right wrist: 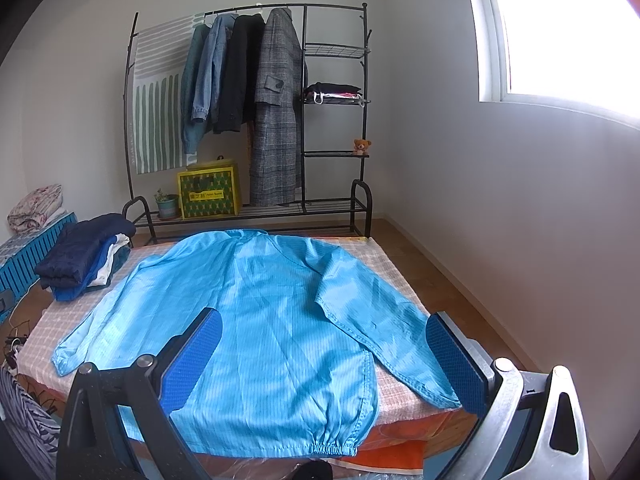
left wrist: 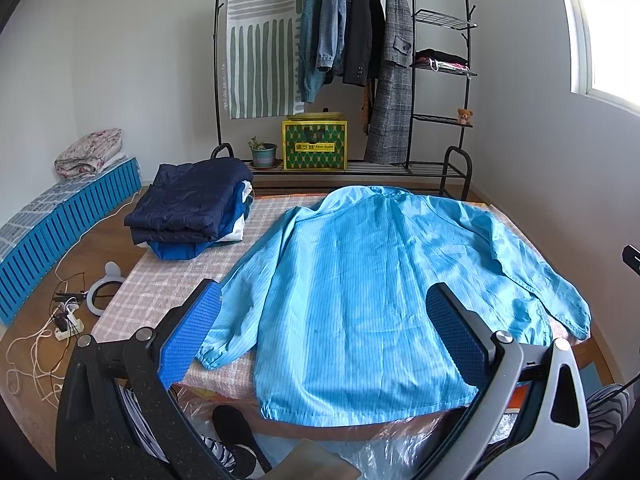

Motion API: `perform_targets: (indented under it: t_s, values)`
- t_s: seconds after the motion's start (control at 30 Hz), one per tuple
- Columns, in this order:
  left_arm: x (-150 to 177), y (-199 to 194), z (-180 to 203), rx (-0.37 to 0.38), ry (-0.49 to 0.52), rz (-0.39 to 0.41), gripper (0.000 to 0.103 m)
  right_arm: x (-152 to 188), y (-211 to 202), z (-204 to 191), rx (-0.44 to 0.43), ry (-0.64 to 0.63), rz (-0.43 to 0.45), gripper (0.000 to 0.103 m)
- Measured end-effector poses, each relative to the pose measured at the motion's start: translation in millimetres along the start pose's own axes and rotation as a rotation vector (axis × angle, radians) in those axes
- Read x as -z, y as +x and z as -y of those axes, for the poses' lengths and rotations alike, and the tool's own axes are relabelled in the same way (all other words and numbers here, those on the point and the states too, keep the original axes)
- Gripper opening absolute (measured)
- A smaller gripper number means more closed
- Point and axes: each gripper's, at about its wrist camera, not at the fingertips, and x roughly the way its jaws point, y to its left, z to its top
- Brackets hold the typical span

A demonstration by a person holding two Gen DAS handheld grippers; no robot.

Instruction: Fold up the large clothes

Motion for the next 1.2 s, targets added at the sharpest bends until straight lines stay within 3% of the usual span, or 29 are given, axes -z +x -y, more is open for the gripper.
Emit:
perform_targets:
  t_s: [1.2]
  values:
    - [1.6,-0.4,-2.5,0.010,-0.012,-0.005,0.103,-0.3,0.8,-8.2,-0.001,-0.007,0.003,0.103]
